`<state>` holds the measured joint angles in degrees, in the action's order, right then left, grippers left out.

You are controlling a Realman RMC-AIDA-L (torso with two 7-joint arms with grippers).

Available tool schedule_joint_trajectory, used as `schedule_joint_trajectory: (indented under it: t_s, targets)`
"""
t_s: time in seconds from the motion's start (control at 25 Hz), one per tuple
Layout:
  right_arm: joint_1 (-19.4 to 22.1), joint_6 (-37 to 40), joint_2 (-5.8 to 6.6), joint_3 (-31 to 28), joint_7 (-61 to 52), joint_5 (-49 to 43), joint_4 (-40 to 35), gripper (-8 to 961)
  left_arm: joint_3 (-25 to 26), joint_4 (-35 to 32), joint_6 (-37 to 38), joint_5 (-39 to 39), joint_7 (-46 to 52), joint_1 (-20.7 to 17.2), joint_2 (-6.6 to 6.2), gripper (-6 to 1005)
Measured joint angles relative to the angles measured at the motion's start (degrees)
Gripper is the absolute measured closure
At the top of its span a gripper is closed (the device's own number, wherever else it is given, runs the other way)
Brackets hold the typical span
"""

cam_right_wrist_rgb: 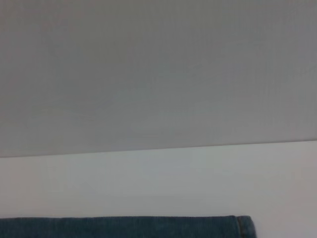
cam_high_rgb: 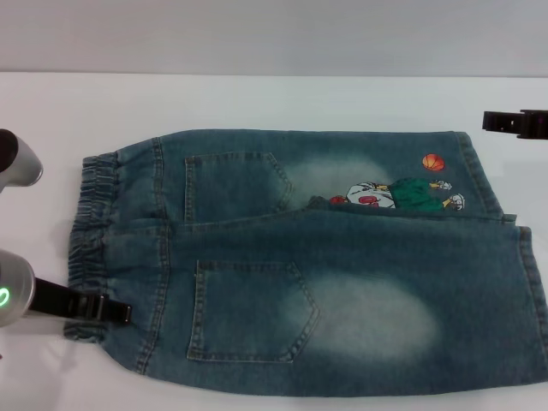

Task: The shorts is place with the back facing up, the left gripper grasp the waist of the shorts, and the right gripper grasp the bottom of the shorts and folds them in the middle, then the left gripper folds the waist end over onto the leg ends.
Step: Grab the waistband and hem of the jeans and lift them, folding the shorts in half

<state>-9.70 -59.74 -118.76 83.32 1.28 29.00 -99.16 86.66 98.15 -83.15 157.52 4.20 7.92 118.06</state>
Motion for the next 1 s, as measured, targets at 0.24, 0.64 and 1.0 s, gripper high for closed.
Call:
schedule_joint_trajectory:
  t_s: [0.24,0.64,1.0]
  targets:
    - [0.17,-0.14,0.00,-0.01,0.12,0.01,0.11,191,-0.77,-0.39,-0.49,2.28,0.98,0.44,0.03,157]
    - [0.27,-0.29,-0.07,0.06,0.13,0.35,-0.08,191,-1.60,-0.60,-0.52,1.97,1.19,0.52,0.07,163]
    - [-0.14,-0.20,0.00,0.00,0.19,0.41,-0.07,191,-1.07,-0.88,-1.26,1.50,0.75,0.79,-0.11,362]
